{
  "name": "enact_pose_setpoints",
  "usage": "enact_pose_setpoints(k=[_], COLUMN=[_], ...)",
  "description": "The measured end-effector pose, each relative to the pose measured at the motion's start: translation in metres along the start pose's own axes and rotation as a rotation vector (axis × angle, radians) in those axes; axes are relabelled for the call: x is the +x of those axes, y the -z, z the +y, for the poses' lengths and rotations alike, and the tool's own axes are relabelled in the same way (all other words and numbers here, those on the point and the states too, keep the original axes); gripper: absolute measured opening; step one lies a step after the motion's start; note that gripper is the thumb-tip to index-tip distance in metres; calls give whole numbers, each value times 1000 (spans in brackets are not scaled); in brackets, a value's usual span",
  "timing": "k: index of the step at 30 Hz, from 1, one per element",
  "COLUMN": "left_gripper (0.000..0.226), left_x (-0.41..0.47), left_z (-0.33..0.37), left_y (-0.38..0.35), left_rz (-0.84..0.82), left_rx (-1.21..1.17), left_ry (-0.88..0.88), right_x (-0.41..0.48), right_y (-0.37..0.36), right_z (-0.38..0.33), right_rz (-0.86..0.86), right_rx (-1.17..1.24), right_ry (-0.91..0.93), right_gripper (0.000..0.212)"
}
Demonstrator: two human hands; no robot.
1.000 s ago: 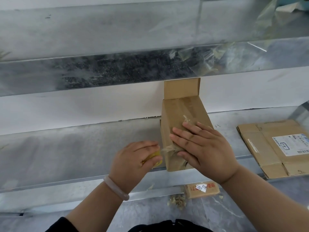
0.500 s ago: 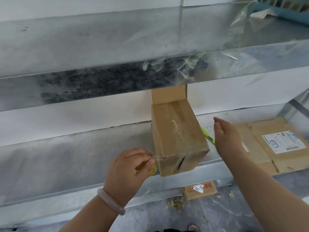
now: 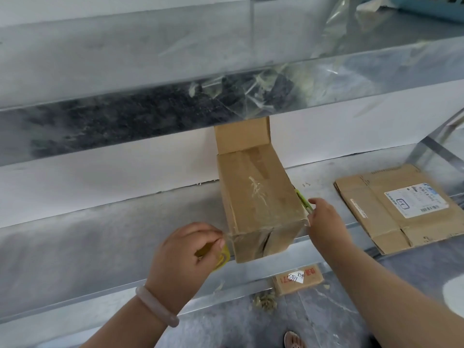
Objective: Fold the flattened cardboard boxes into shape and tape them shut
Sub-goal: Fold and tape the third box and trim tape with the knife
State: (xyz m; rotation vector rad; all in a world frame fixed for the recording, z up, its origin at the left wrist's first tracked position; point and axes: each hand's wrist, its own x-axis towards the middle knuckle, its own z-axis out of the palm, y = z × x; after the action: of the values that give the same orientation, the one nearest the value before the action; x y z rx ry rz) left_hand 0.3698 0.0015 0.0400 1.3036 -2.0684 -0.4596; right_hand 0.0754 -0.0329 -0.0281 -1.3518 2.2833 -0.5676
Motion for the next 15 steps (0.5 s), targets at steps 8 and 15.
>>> enact_pose_setpoints(k=[8, 15], left_gripper=[20, 14], left_x=[-1, 1], left_z=[-7, -5], left_y=[0, 1], left_rz=[-5, 12], left_rx=[-98, -146], left_ry=[21, 82], right_x=[-127, -179], right_y=[67, 40], right_z=[-47, -78], right_rz=[168, -94], right_rx=[462, -114], right_ry=[266, 694], right_gripper=[32, 63])
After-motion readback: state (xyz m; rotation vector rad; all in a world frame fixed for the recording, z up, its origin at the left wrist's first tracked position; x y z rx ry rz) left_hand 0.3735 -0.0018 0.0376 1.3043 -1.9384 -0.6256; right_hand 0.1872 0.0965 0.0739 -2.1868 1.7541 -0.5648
